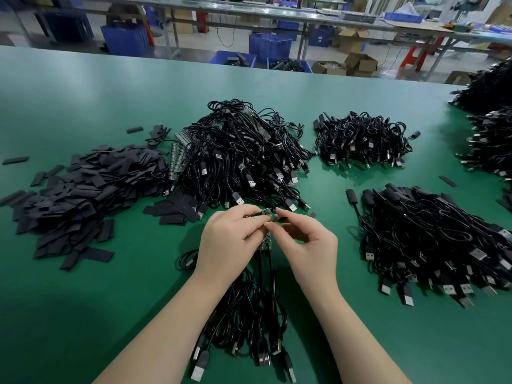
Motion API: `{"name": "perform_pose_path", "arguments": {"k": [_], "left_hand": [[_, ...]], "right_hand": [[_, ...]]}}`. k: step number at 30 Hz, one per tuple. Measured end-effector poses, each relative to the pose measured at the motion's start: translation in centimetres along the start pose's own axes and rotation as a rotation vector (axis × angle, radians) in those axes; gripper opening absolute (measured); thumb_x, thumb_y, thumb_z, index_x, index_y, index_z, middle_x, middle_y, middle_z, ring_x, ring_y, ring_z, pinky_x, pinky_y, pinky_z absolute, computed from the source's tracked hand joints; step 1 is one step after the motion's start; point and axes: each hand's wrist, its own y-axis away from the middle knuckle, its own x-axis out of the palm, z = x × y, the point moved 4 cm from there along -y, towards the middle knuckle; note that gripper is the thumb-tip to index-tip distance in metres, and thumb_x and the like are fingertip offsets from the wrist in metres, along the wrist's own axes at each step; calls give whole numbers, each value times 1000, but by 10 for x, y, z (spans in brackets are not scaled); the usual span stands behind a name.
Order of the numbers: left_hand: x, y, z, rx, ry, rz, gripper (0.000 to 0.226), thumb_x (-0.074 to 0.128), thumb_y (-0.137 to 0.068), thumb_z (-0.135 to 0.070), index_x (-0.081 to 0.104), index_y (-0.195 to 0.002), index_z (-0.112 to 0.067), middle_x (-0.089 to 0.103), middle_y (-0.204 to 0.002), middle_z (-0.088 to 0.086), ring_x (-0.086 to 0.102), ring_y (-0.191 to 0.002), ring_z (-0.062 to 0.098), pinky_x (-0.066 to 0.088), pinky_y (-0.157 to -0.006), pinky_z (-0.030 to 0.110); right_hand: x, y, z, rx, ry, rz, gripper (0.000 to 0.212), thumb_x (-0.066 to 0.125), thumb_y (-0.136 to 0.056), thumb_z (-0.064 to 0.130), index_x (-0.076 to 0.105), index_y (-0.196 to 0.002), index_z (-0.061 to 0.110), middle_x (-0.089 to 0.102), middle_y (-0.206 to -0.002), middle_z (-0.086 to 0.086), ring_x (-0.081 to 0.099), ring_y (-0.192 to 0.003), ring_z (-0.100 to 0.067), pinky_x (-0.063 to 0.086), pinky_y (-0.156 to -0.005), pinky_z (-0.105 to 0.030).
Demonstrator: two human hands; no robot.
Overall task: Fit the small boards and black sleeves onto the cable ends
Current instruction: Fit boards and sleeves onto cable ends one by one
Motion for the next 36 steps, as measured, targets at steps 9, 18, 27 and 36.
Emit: {"name": "perform_pose_path", "arguments": {"k": [9,18,27,36], "left_hand": [[2,0,2,-46,133,53,25,64,-83,-23,77,-104,-17,69,-105,-1,61,-91,12,54,-81,45],[6,0,10,-131,216,120,25,72,-84,-19,75,-109,-20,65,-107,-9,58,-96,5,52,-86,38],[5,0,7,-120,190,144,18,72,-82,-31,78,-98,-25,53,-100,-34,49,-98,-18,44,-88,21],[4,1,12,-176,159,117,9,77,-80,-19,78,-89,-20,59,-99,-19,60,-90,5,51,-87,34]], "right_hand": [[-1,-2,2,-76,52,81,41,75,-85,7,68,-108,40,70,-96,21,68,-84,1,49,-72,-8],[-3,-4,0,-131,91,115,36,75,-85,4,72,-102,35,71,-97,19,66,-89,4,49,-71,-8],[-5,-7,-6,-146,129,111,30,75,-86,6,75,-95,34,70,-83,28,67,-81,1,49,-74,-9],[-3,-6,-5,-16,15,132,37,79,-82,7,72,-90,43,74,-85,21,70,-79,-2,51,-74,-11]]}}
